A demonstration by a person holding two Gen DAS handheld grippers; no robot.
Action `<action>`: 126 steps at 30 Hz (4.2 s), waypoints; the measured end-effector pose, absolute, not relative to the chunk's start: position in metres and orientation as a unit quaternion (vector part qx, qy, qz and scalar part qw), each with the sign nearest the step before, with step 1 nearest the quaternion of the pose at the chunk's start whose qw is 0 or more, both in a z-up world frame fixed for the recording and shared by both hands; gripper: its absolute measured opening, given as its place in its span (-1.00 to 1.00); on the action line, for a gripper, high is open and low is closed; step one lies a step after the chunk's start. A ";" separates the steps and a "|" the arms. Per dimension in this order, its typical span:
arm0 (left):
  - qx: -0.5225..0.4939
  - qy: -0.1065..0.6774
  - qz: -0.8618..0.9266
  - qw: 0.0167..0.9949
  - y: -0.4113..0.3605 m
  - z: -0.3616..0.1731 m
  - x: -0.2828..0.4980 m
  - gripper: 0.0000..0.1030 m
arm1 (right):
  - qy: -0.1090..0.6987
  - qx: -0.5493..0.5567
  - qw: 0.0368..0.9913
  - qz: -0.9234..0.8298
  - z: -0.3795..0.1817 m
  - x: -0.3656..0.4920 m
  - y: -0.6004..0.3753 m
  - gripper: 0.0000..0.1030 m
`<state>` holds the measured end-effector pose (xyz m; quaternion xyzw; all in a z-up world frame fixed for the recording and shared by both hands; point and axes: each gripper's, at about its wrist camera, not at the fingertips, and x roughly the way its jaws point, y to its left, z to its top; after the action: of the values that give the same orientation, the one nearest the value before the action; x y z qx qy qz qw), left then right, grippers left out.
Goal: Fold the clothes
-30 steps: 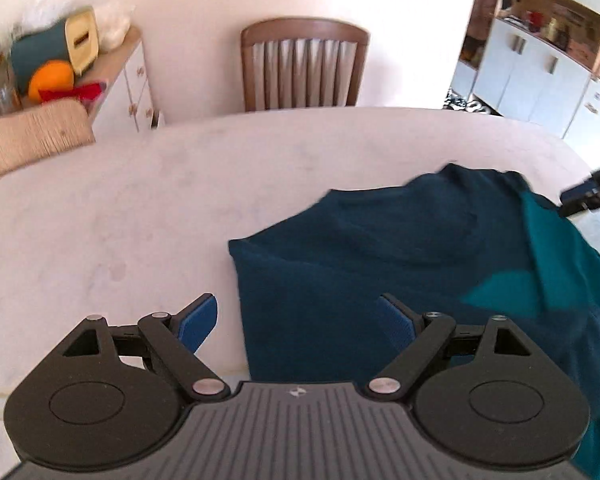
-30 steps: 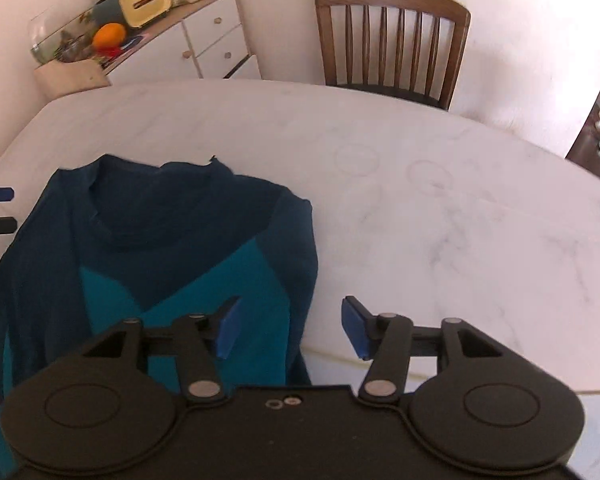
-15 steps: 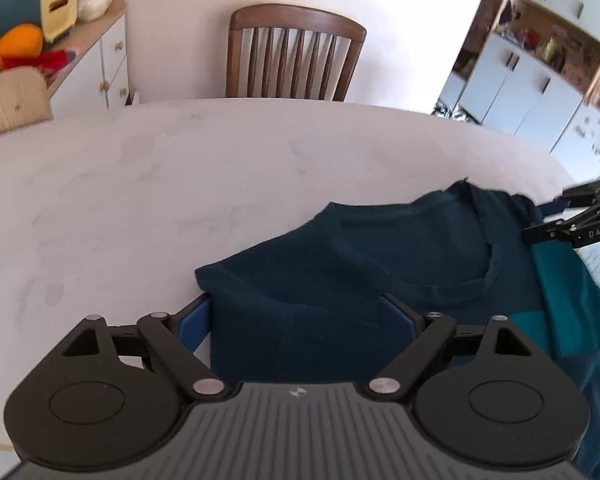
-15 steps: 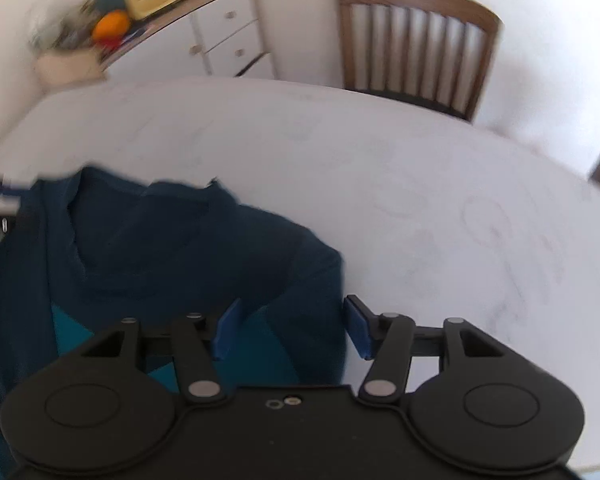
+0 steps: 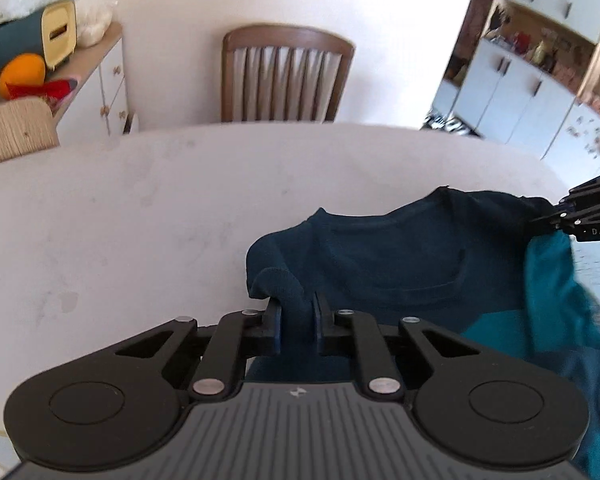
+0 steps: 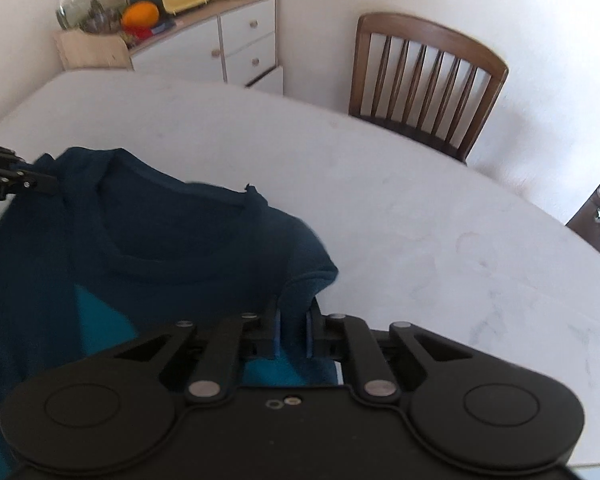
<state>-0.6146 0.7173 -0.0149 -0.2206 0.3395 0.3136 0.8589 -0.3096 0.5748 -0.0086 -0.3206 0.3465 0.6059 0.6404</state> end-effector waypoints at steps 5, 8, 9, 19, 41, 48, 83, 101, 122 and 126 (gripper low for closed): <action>-0.196 0.330 0.281 0.880 0.677 0.017 -0.634 -0.75 | 0.348 -0.282 0.636 0.629 0.032 -0.318 0.523 1.00; -0.185 0.324 0.264 0.889 0.648 0.036 -0.646 -0.75 | 0.350 -0.260 0.631 0.642 0.053 -0.327 0.485 1.00; -0.184 0.322 0.260 0.892 0.637 0.042 -0.650 -0.75 | 0.350 -0.255 0.628 0.647 0.060 -0.330 0.473 1.00; -0.221 0.333 0.253 0.881 0.503 0.052 -0.704 -0.75 | 0.374 -0.212 0.573 0.698 0.082 -0.362 0.348 1.00; -0.188 0.432 0.261 0.843 0.407 -0.011 -0.701 0.30 | 0.376 -0.327 0.520 0.693 -0.004 -0.422 0.272 1.00; -0.158 0.423 0.249 0.857 0.422 -0.002 -0.687 0.48 | 0.347 -0.311 0.524 0.712 0.025 -0.416 0.278 1.00; -0.210 0.474 0.210 0.829 0.350 -0.026 -0.719 -0.83 | 0.345 -0.328 0.438 0.763 0.003 -0.449 0.226 1.00; -0.173 0.461 0.225 0.841 0.362 0.007 -0.700 0.30 | 0.328 -0.315 0.515 0.726 0.028 -0.421 0.222 1.00; -0.255 0.458 0.270 0.808 0.381 -0.027 -0.770 0.37 | 0.310 -0.397 0.538 0.676 0.020 -0.456 0.259 1.00; -0.289 0.439 0.308 0.793 0.393 -0.025 -0.787 0.37 | 0.287 -0.391 0.525 0.700 0.032 -0.480 0.297 1.00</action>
<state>-0.7865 0.3931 -0.0247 -0.2892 0.4391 0.3082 0.7928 -0.4801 0.2971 0.0321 -0.3905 0.2867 0.6996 0.5252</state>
